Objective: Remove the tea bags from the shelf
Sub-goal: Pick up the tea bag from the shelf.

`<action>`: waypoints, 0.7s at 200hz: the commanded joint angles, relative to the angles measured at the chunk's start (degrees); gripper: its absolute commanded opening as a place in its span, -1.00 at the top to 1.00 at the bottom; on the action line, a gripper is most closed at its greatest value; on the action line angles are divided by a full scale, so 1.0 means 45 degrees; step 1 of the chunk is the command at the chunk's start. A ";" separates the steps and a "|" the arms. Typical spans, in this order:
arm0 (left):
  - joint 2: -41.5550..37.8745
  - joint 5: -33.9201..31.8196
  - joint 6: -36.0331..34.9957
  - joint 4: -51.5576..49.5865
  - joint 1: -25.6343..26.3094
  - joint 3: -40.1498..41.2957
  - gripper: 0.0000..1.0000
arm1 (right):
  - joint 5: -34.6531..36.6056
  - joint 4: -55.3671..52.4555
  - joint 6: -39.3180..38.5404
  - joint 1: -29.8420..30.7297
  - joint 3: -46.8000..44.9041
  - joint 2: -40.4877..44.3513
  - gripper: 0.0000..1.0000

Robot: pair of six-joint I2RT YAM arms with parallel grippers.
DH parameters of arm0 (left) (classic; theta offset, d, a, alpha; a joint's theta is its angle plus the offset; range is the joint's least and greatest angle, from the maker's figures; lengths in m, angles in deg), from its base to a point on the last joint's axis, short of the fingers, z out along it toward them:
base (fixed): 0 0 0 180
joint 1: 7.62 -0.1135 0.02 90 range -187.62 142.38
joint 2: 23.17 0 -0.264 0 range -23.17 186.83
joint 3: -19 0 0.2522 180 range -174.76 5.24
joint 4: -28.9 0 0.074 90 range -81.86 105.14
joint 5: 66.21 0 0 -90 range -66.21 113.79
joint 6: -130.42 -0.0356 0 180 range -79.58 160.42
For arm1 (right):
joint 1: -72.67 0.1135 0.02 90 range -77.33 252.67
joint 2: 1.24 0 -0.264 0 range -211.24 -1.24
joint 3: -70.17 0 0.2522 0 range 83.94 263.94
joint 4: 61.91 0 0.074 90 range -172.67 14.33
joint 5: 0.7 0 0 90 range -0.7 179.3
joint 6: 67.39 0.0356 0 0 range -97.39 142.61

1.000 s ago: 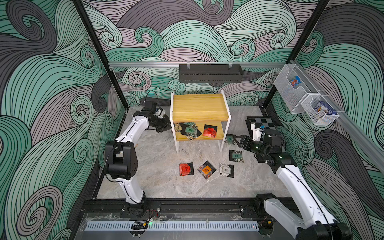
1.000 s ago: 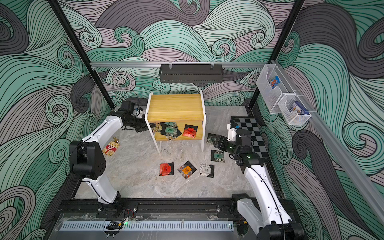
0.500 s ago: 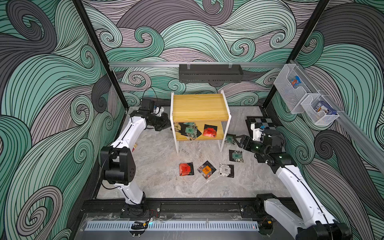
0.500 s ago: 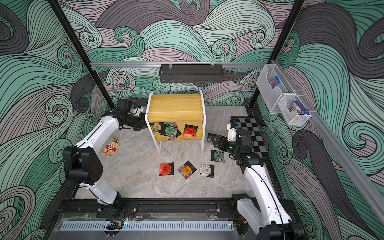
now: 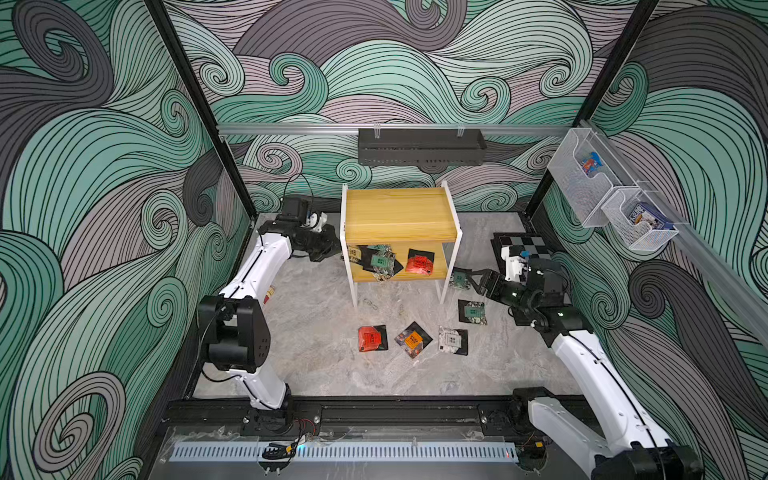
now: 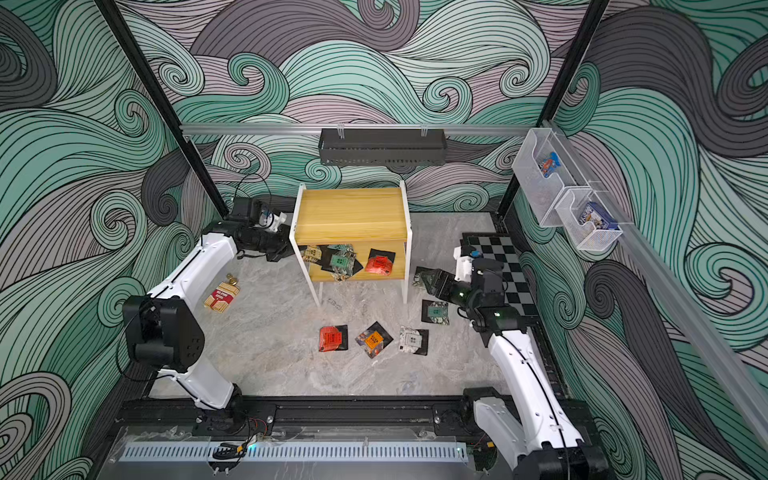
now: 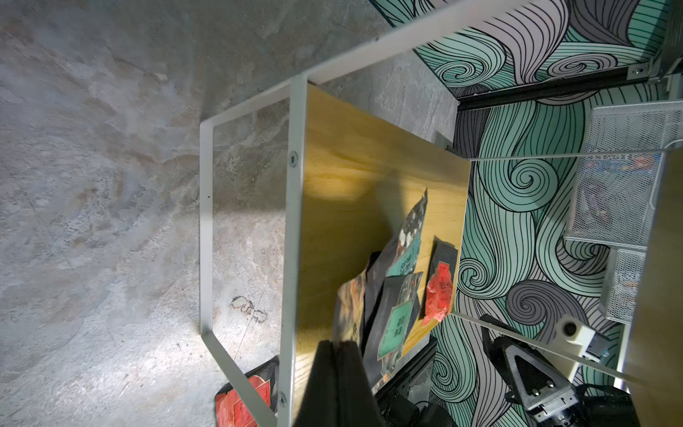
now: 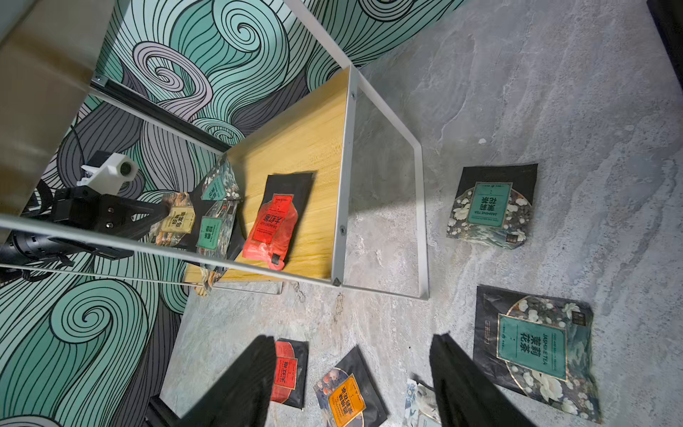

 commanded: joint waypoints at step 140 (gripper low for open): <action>0.1211 -0.0716 -0.0142 -0.0977 0.0155 -0.2093 1.00 | -0.0184 0.0536 0.0122 -0.0048 -0.0362 0.0145 -0.41</action>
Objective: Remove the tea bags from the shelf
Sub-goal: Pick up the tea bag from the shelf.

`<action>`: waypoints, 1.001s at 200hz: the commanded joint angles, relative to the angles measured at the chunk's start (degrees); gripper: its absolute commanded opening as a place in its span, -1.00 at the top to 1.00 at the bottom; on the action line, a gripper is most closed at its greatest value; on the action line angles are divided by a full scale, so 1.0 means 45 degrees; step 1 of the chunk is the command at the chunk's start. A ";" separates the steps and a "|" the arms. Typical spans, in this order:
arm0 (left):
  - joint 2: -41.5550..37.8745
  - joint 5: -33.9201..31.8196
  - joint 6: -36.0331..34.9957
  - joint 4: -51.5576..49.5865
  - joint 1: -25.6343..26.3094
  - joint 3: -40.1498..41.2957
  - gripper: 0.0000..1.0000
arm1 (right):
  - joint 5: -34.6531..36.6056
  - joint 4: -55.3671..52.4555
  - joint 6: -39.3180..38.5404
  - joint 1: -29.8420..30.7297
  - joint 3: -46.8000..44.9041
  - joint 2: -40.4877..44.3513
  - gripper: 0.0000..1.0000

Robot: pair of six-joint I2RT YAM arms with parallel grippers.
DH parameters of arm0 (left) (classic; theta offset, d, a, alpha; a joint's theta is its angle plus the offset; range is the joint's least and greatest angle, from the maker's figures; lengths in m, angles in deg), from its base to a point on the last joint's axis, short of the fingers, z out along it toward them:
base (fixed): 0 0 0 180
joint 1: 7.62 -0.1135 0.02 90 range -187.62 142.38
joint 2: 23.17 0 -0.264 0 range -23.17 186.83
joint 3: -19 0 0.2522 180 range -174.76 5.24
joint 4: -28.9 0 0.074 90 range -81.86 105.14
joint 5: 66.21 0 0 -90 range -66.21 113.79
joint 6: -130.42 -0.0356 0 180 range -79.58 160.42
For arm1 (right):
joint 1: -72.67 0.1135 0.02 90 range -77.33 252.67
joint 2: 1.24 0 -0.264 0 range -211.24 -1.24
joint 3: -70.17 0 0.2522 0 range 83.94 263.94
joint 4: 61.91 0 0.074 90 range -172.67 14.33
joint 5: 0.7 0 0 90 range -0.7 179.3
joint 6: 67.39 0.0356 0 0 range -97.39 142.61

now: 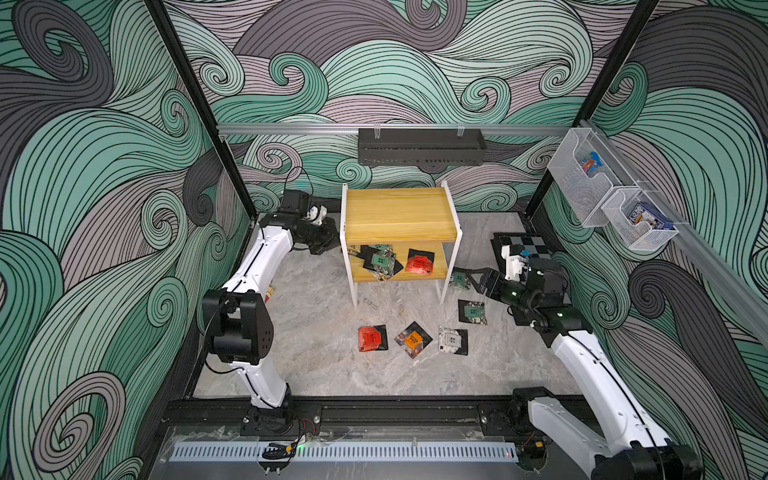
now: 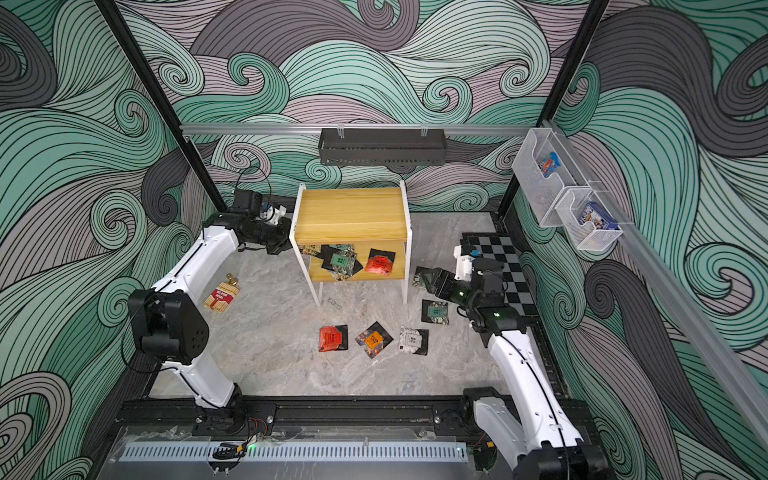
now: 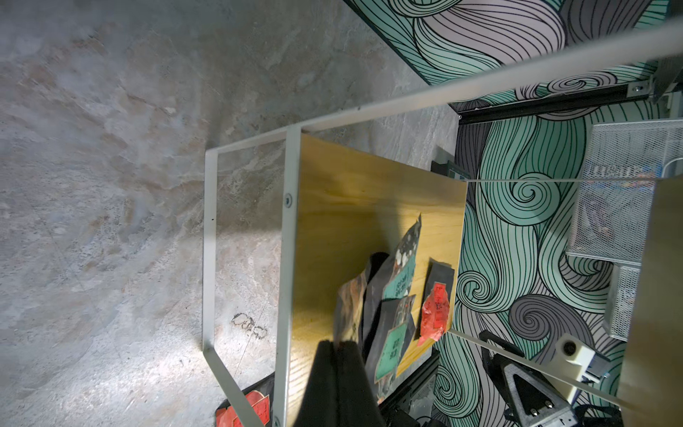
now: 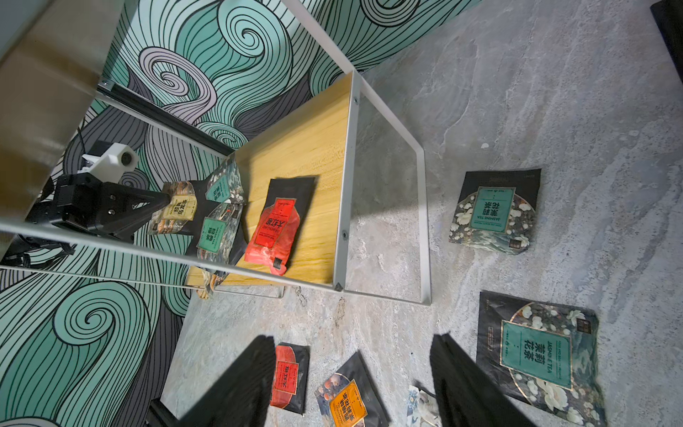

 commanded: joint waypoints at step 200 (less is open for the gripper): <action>-0.3200 -0.1420 0.0140 0.0431 -0.1941 0.1780 1.00 | -0.0399 0.0259 0.0042 -0.0033 0.0297 -0.0230 -0.41</action>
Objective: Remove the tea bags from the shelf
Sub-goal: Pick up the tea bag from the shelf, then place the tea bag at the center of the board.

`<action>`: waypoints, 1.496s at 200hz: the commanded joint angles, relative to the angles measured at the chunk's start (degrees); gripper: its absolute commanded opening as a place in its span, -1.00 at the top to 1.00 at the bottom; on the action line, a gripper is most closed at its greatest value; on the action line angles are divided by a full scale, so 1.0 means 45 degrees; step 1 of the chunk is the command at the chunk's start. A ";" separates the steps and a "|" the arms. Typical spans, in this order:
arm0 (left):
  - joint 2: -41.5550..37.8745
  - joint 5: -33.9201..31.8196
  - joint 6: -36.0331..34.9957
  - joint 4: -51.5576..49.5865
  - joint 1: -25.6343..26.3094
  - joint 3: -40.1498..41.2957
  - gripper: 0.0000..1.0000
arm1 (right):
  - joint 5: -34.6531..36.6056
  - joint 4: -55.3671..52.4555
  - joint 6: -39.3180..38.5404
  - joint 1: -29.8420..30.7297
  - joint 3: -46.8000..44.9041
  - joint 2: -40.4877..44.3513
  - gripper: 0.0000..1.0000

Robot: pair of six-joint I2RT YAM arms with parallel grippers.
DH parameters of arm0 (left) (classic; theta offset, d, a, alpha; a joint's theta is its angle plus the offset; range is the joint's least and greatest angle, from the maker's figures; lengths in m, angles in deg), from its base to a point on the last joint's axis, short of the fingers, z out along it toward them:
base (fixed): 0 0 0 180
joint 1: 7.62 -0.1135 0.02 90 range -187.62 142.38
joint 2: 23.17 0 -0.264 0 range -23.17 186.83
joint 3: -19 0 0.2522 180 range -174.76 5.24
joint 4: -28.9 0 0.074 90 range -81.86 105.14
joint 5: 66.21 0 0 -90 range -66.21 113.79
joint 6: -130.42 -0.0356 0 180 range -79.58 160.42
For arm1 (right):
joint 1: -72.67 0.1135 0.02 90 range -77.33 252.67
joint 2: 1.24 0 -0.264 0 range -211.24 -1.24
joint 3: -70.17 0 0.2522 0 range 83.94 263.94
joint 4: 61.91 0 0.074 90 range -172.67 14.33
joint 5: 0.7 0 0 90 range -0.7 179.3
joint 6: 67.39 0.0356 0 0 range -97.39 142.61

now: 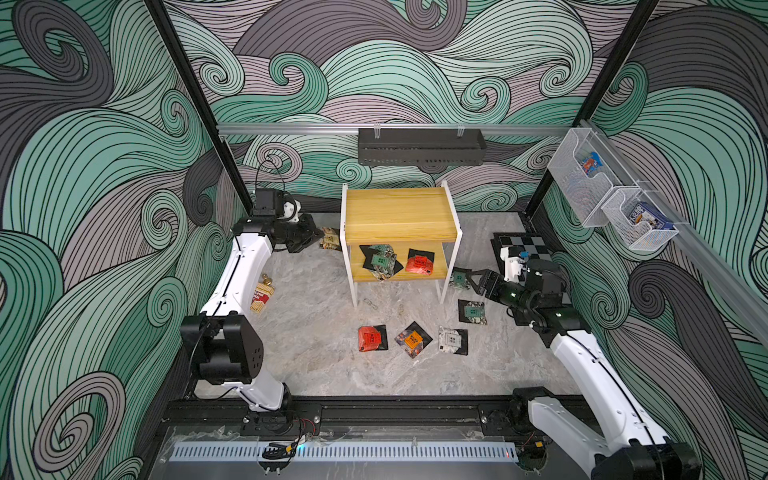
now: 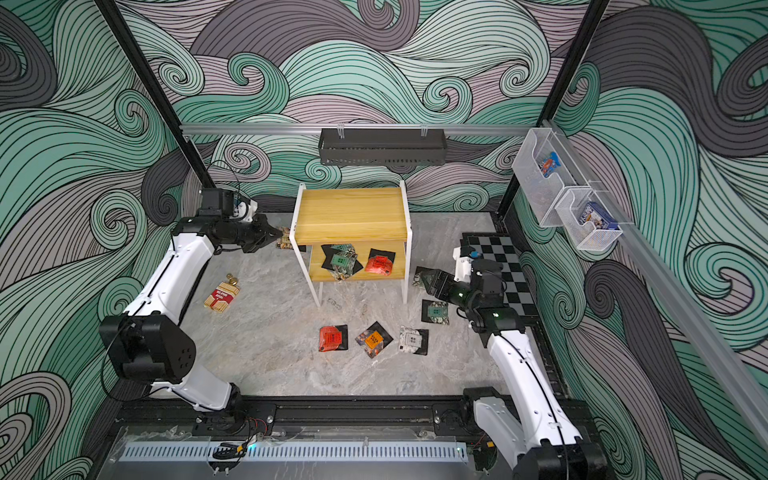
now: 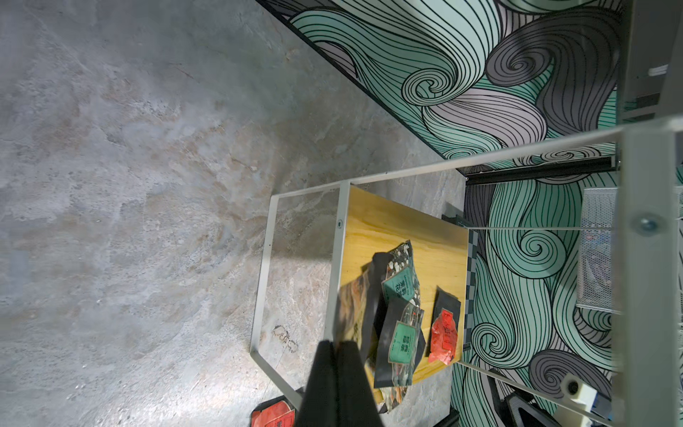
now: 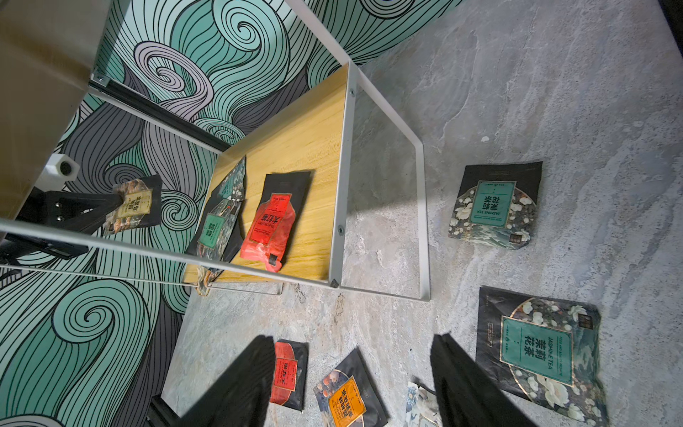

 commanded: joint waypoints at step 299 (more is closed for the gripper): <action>-0.3146 -0.0839 0.1368 0.1302 0.1135 1.1014 1.00 | -0.0237 0.0650 0.0168 0.0236 0.0047 -0.0559 -0.42</action>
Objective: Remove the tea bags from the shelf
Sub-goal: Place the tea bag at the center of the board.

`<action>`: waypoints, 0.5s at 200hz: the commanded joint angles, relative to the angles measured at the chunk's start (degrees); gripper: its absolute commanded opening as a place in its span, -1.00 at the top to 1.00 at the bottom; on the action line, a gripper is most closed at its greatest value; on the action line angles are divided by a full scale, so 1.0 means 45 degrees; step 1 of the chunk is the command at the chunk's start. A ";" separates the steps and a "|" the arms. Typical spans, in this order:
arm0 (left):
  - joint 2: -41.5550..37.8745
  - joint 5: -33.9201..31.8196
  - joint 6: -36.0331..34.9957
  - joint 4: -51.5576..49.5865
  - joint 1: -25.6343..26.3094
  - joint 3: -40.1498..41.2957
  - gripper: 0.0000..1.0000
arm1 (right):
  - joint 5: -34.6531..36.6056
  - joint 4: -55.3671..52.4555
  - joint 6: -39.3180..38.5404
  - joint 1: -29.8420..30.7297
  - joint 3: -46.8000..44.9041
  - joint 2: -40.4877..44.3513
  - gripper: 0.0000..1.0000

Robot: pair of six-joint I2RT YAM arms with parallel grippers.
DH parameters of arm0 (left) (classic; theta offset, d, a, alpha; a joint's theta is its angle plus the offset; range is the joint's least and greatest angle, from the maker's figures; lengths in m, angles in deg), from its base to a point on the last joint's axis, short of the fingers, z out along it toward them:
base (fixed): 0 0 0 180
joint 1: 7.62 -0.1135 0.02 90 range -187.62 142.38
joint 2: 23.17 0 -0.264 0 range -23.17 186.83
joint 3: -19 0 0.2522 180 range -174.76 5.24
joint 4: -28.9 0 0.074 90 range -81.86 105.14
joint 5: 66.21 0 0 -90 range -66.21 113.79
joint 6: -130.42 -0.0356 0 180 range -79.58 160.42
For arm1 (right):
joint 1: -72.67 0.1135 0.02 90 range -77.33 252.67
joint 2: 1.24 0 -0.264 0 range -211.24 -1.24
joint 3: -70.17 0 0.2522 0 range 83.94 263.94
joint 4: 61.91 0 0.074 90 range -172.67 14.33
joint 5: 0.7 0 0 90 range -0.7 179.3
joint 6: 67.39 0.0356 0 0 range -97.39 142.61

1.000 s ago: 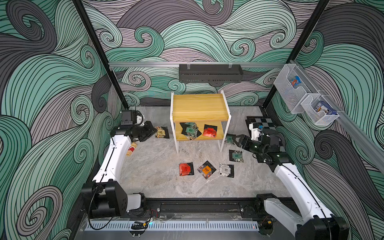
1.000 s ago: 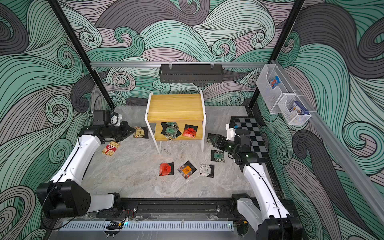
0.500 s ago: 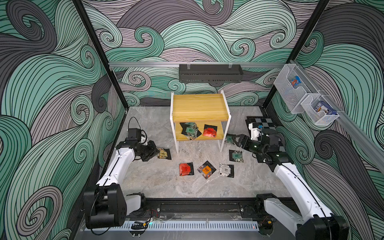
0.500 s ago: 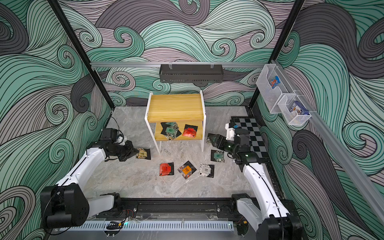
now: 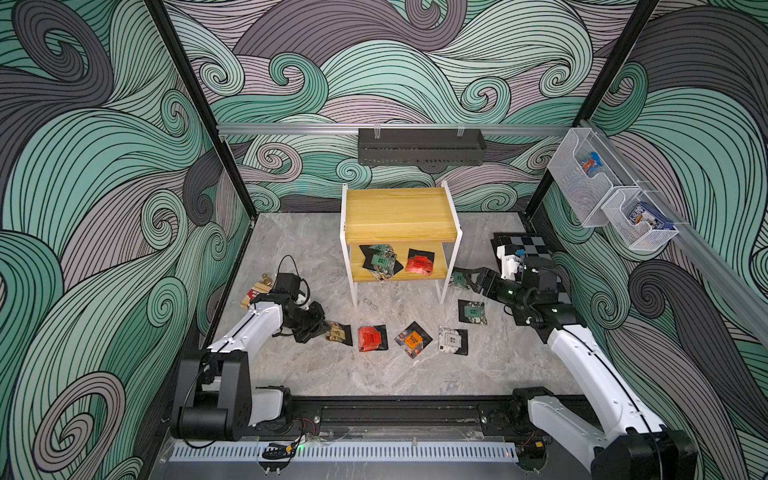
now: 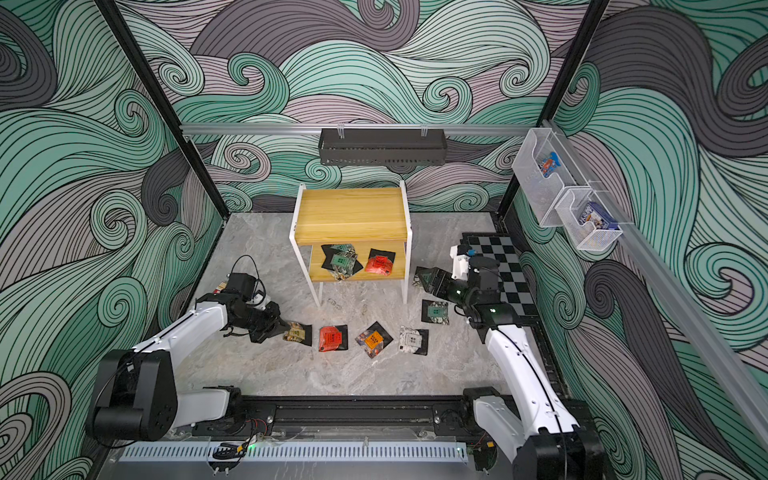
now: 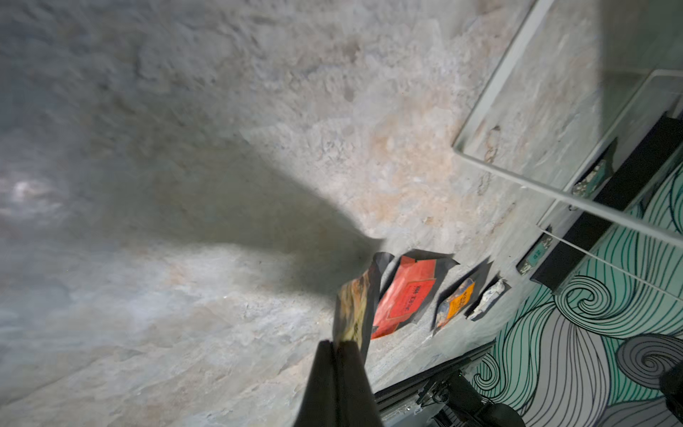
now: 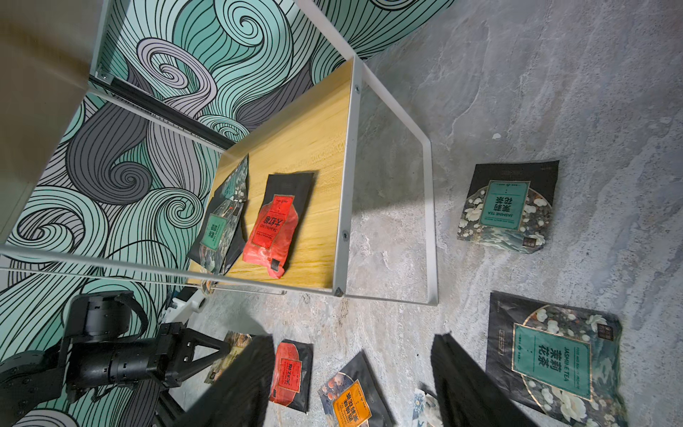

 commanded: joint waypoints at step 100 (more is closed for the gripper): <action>-0.0396 -0.2461 0.0391 -0.1392 0.0371 -0.0619 0.27 | 0.0092 0.0259 -0.0116 0.0074 -0.0058 -0.0015 -0.42</action>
